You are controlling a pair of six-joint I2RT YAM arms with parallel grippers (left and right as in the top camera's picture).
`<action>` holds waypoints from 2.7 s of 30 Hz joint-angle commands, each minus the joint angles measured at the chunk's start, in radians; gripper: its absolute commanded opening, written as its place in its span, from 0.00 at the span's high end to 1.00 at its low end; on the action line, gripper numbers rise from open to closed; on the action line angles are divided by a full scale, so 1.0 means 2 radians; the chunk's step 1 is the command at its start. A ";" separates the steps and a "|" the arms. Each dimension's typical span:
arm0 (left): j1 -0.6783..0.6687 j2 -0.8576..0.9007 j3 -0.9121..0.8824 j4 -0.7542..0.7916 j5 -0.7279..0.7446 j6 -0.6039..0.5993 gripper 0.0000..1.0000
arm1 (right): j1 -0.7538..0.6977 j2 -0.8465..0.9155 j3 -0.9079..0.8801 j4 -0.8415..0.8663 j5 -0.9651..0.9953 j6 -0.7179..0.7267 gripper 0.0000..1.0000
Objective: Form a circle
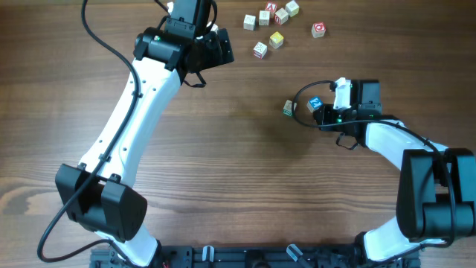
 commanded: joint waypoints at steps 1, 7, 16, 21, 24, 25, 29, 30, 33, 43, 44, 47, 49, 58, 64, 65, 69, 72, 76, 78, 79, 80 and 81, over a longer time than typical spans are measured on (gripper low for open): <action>-0.002 0.004 0.001 0.001 0.002 -0.005 0.00 | 0.001 0.008 -0.004 -0.011 0.006 0.008 0.95; -0.002 0.004 0.001 0.002 0.002 -0.005 0.00 | 0.001 0.008 -0.004 -0.051 0.144 0.005 0.93; -0.002 0.004 0.001 0.002 0.003 -0.005 0.00 | 0.001 0.008 0.001 -0.006 0.144 -0.156 0.87; -0.002 0.004 0.001 0.002 0.002 -0.005 0.00 | 0.001 0.008 0.001 -0.014 0.090 -0.169 0.78; -0.002 0.004 0.001 0.002 0.002 -0.005 0.00 | 0.001 0.008 0.001 -0.013 0.090 -0.169 0.74; -0.002 0.004 0.001 0.002 0.002 -0.005 0.00 | 0.001 0.008 0.002 -0.013 0.090 -0.169 0.72; -0.002 0.004 0.001 0.002 0.002 -0.005 0.00 | 0.001 0.008 0.004 -0.013 0.090 -0.162 0.61; -0.002 0.004 0.001 0.002 0.002 -0.005 0.00 | 0.001 0.008 0.007 -0.014 0.090 -0.159 0.60; -0.002 0.004 0.001 0.002 0.002 -0.005 0.00 | 0.001 0.003 0.013 -0.015 0.090 -0.150 0.58; -0.002 0.004 0.001 0.002 0.002 -0.005 0.00 | 0.001 -0.050 0.017 -0.042 0.090 -0.150 0.54; -0.002 0.004 0.001 0.002 0.002 -0.005 0.00 | 0.001 -0.055 0.017 -0.050 0.090 -0.150 0.54; -0.002 0.004 0.001 0.002 0.002 -0.005 0.00 | 0.001 -0.058 0.017 -0.067 0.091 -0.152 0.54; -0.002 0.004 0.001 0.001 0.002 -0.005 0.00 | 0.001 -0.058 0.017 -0.075 0.092 -0.152 0.54; -0.002 0.004 0.001 0.001 0.002 -0.005 0.00 | 0.001 -0.057 0.015 -0.069 0.105 -0.179 0.53; -0.002 0.004 0.001 -0.003 0.002 -0.005 0.00 | 0.001 -0.041 0.015 -0.068 0.126 -0.179 0.59; -0.002 0.004 0.001 -0.003 0.002 -0.005 0.00 | 0.001 -0.040 0.015 -0.067 0.126 -0.179 0.61; -0.002 0.004 0.001 -0.003 0.002 -0.005 0.00 | 0.001 -0.038 0.015 -0.064 0.126 -0.178 0.63; -0.002 0.004 0.001 -0.003 0.002 -0.005 0.00 | 0.001 -0.031 0.015 -0.064 0.126 -0.178 0.67; -0.002 0.004 0.001 -0.003 0.002 -0.005 0.00 | 0.001 -0.025 0.015 -0.064 0.122 -0.176 0.72; -0.002 0.004 0.001 -0.003 0.002 -0.004 0.00 | 0.001 -0.025 0.015 -0.063 0.122 -0.176 0.74; -0.002 0.004 0.001 -0.003 0.002 -0.004 0.00 | 0.001 -0.025 0.015 -0.062 0.121 -0.176 0.75; -0.002 0.004 0.001 -0.003 0.002 -0.004 0.00 | 0.001 -0.025 0.015 -0.062 0.118 -0.176 0.76; -0.002 0.004 0.001 -0.003 0.002 -0.004 0.00 | 0.001 -0.025 0.015 -0.062 0.110 -0.176 0.78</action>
